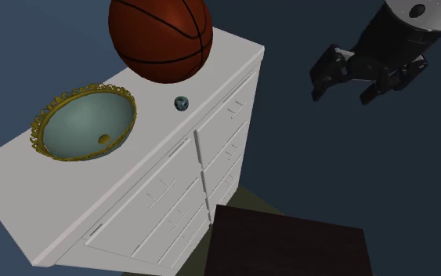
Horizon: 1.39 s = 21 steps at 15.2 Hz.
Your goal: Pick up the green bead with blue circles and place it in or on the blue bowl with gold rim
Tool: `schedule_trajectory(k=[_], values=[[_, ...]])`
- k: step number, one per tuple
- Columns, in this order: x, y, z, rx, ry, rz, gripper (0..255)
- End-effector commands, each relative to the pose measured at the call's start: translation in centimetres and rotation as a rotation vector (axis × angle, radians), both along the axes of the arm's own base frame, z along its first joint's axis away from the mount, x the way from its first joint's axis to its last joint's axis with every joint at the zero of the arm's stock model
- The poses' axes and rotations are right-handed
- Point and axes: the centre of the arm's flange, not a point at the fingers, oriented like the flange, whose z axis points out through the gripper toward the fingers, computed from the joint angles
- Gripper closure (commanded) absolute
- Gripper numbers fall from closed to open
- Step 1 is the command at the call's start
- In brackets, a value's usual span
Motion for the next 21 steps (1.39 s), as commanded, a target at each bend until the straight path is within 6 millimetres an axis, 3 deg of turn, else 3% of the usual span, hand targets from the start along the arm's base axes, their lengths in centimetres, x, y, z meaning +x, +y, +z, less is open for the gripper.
schedule_trajectory(k=[1, 21], values=[[0.0, 0.0, 0.0, 0.0, 0.0, 0.0, 0], [-0.8, 26.4, -3.7, -0.033, -0.143, 0.084, 0]])
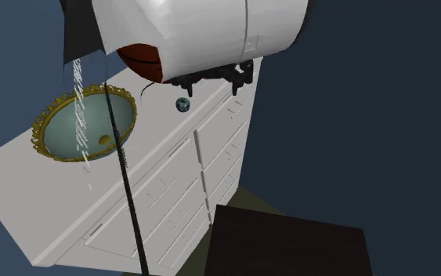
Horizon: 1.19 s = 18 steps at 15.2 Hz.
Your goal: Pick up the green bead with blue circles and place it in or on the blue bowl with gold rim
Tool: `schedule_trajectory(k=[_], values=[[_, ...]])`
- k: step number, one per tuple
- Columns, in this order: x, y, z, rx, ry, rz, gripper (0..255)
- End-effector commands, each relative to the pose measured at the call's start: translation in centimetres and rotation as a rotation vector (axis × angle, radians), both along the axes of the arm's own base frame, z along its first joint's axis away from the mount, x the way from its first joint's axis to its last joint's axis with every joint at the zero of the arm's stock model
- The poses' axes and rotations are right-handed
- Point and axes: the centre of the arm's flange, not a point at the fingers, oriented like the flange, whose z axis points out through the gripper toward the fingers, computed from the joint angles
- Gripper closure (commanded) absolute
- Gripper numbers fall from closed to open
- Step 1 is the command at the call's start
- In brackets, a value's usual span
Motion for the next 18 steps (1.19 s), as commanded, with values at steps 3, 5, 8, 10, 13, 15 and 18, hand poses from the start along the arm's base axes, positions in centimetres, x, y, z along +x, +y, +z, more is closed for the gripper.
schedule_trajectory(k=[3, 5, 8, 10, 13, 15, 18], values=[[-0.4, 5.5, -0.7, -0.005, -0.029, 0.017, 0], [-0.6, 7.8, -1.1, -0.008, -0.042, 0.024, 0], [-0.2, 8.0, -2.6, -0.008, -0.042, 0.024, 0], [0.1, 8.0, -3.7, -0.008, -0.042, 0.024, 0], [0.5, 8.1, -5.0, -0.008, -0.042, 0.024, 0], [0.5, 8.1, -5.0, -0.008, -0.042, 0.024, 0], [0.5, 8.1, -5.0, -0.008, -0.042, 0.024, 0]])
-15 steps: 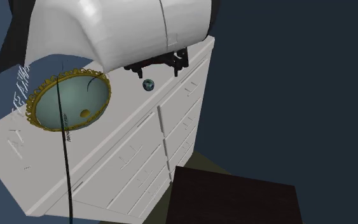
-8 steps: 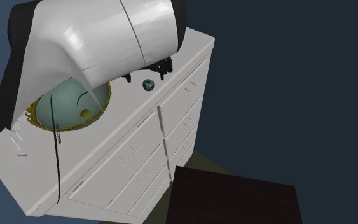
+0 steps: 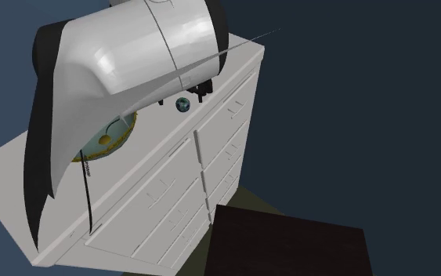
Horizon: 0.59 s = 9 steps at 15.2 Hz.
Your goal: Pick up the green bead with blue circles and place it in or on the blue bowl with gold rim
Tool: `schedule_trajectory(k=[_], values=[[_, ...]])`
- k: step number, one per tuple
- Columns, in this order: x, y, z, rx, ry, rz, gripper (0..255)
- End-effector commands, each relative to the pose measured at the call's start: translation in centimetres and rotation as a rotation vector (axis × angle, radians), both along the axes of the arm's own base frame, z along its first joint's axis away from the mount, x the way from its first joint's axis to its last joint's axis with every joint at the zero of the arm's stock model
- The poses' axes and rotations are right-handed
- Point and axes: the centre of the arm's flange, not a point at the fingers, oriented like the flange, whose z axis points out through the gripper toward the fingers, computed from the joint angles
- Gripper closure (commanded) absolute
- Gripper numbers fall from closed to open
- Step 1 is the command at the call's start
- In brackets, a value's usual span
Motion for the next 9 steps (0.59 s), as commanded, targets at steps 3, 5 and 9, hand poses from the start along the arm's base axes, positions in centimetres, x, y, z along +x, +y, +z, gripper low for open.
schedule_trajectory(k=[3, 5, 9], values=[[0.0, 0.0, 0.0, 0.0, 0.0, 0.0, 255], [0.0, 0.0, 0.0, 0.0, 0.0, 0.0, 255], [0.0, 0.0, 0.0, 0.0, 0.0, 0.0, 255]])
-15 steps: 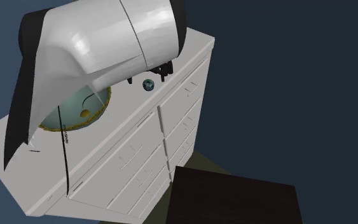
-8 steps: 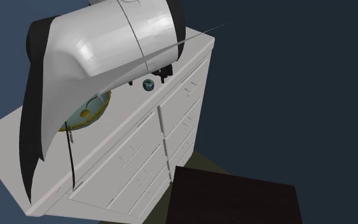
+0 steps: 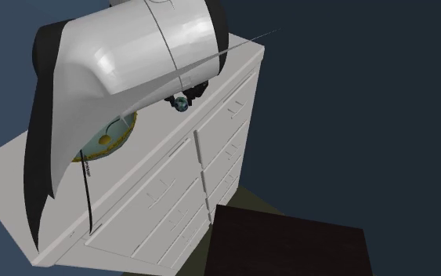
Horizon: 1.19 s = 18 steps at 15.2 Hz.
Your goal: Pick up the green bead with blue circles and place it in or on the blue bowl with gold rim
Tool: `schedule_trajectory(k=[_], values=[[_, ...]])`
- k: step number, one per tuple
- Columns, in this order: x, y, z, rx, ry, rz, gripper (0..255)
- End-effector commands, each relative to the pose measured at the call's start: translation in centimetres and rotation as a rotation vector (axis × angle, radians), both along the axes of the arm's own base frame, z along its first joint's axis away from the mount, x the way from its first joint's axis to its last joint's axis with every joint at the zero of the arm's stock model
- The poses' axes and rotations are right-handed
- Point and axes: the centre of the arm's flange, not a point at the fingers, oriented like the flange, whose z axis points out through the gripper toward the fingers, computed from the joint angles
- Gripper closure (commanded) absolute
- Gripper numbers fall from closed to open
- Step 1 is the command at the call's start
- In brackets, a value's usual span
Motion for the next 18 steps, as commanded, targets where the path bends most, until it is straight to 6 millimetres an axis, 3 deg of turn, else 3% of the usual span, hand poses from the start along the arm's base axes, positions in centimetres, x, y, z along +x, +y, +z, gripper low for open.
schedule_trajectory(k=[1, 3, 18], values=[[0.0, 0.0, 0.0, 0.0, 0.0, 0.0, 255], [0.0, 0.0, 0.0, 0.0, 0.0, 0.0, 255], [0.0, 0.0, 7.9, 0.0, 0.0, 0.0, 255]])
